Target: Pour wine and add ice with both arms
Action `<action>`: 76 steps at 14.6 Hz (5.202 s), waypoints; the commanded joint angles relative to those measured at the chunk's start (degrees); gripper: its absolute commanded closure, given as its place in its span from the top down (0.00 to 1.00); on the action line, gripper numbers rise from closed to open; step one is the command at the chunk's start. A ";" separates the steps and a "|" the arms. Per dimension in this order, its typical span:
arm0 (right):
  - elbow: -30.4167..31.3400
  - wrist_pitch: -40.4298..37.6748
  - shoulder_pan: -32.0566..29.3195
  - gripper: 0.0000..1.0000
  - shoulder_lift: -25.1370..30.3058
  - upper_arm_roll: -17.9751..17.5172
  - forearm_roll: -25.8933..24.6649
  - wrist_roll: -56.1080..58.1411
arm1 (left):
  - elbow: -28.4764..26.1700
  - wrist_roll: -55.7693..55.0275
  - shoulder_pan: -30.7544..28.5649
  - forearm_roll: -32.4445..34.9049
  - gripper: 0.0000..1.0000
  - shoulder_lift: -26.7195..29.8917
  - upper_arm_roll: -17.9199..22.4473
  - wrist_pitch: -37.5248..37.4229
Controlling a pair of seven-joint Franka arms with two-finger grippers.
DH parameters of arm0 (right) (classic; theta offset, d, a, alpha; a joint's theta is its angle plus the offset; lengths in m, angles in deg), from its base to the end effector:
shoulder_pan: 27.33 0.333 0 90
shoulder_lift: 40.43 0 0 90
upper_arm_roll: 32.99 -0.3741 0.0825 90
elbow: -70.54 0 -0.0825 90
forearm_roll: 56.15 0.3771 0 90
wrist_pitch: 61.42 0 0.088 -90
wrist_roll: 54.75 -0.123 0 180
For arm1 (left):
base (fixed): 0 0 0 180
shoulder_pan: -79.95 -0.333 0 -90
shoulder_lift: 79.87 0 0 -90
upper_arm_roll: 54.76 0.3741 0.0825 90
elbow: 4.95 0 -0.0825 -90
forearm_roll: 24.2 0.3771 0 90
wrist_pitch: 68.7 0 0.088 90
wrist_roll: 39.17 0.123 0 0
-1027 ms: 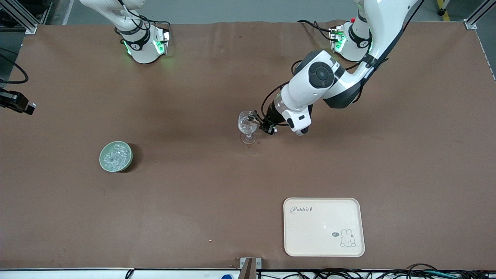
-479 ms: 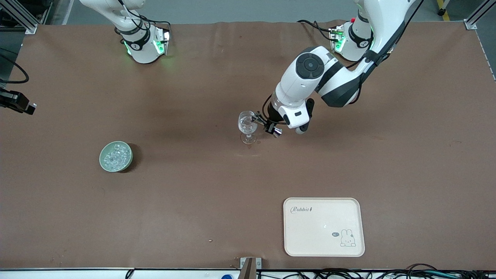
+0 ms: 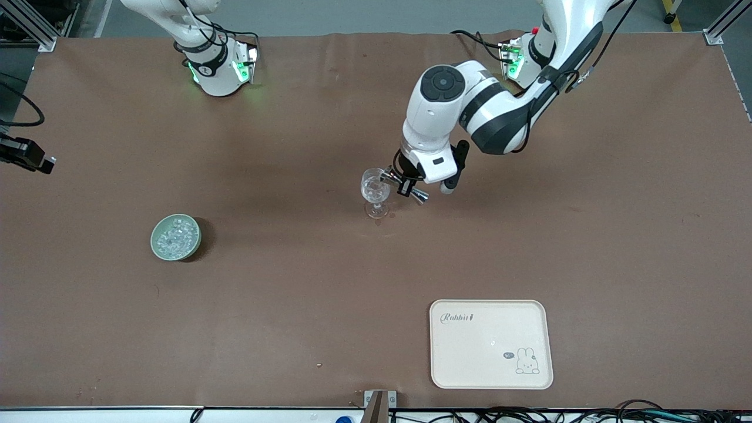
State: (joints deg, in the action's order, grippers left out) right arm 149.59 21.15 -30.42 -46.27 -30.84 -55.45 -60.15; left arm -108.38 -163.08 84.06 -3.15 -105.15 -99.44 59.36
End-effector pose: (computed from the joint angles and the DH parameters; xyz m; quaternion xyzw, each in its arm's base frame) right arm 0.5692 -0.0491 0.6861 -0.9955 0.0920 0.0202 0.0041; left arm 0.4906 -0.4476 0.4123 0.8321 0.5506 0.0047 0.0672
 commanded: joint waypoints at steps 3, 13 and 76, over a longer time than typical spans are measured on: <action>-0.03 -0.12 -0.51 0.02 0.22 -0.48 0.53 -0.40 | 2.18 -0.81 -0.23 0.75 0.01 -0.29 -0.94 -2.38; 0.23 -0.65 0.98 0.01 0.04 -1.27 0.53 -1.54 | 2.89 16.91 -0.94 -31.29 0.00 5.41 7.92 -2.55; 1.38 26.42 34.82 0.40 -26.15 -20.52 -8.52 -73.26 | 32.32 71.43 -7.89 -53.25 1.00 -23.94 40.90 -1.42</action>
State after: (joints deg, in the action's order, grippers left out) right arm 151.14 47.45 5.10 -72.44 -50.66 -62.90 -133.01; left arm -76.49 -92.63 75.28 -63.03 -130.58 -58.87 57.25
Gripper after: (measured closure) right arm 0.626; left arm 0.000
